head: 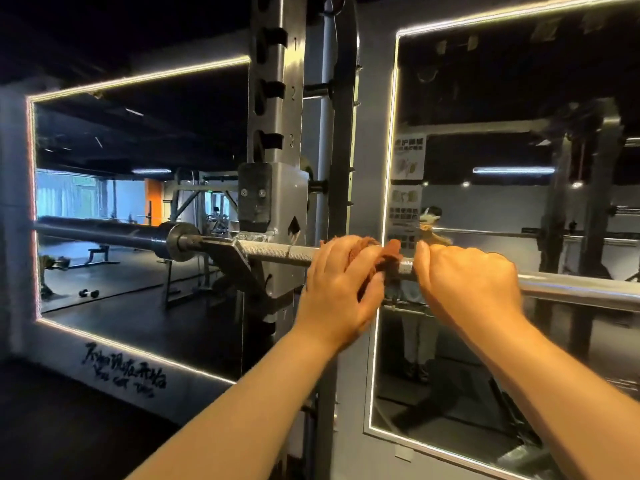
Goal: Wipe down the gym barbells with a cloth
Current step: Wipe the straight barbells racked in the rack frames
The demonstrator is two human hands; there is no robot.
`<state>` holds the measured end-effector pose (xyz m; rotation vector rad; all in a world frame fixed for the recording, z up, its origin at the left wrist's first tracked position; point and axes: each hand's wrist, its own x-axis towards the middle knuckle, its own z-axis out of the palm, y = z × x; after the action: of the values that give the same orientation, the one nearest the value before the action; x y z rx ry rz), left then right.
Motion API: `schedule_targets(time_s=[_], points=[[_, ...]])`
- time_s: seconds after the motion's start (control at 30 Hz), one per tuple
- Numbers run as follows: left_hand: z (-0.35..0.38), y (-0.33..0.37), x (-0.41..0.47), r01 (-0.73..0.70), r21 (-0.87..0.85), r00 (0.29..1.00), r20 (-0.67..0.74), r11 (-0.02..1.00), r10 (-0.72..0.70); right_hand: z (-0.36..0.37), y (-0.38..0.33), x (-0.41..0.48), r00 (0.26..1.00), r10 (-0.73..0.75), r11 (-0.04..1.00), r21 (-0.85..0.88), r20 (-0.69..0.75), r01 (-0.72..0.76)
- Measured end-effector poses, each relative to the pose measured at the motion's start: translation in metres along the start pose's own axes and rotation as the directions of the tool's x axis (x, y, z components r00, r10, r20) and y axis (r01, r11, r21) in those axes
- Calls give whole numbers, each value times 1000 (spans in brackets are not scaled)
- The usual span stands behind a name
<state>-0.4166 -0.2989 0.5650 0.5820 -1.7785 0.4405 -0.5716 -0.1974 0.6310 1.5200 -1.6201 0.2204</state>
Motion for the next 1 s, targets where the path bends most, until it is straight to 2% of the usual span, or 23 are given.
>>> schedule_targets(time_s=[0.07, 0.13, 0.23, 0.3, 0.37, 0.43, 0.53, 0.6, 0.67, 0.77, 0.83, 0.87, 0.93, 1.0], points=[[-12, -32, 0, 11, 84, 1000, -14, 996, -10, 2, 2, -1, 1000, -19, 1000, 5, -13, 19], [-20, -50, 6, 199, 91, 978, -85, 976, -191, 5, 4, 2, 999, 24, 999, 44, -28, -22], [-13, -31, 19, 464, -64, 856, -226, 883, -466, 12, 5, 5, 997, 58, 995, 82, -54, -54], [-4, -2, 24, 513, -137, 800, -280, 847, -530, 14, 5, 4, 996, 38, 997, 76, -79, -32], [5, 21, 18, 409, -95, 876, -238, 908, -419, 14, 5, 3, 997, 26, 997, 79, -75, -20], [9, 26, 0, 243, 19, 965, -111, 970, -239, 14, 7, 3, 997, 38, 992, 119, -65, -30], [-3, -3, -9, 145, 120, 989, -30, 982, -142, 17, 8, 2, 992, 39, 990, 136, -121, -22], [-15, -22, -5, 177, 164, 984, -46, 971, -171, 18, 9, 3, 990, 53, 984, 175, -130, -30], [-25, -34, 5, 306, 155, 949, -127, 939, -288, 18, 10, 4, 990, 60, 984, 174, -130, -37], [-20, -31, 19, 500, -51, 831, -252, 865, -495, 18, 8, 4, 992, 55, 989, 140, -109, -40], [-13, -16, 24, 518, -122, 809, -252, 847, -531, 19, 8, 4, 992, 60, 989, 145, -109, -43], [-11, -8, 24, 469, -115, 844, -233, 876, -483, 20, 7, 4, 991, 67, 987, 154, -112, -49], [-11, 4, 12, 243, -17, 960, -139, 970, -243, 19, 6, 5, 988, 98, 982, 171, -120, -77], [-16, -5, -3, 27, 116, 1000, 1, 993, -28, 16, 4, 5, 988, 101, 985, 154, -116, -83]])
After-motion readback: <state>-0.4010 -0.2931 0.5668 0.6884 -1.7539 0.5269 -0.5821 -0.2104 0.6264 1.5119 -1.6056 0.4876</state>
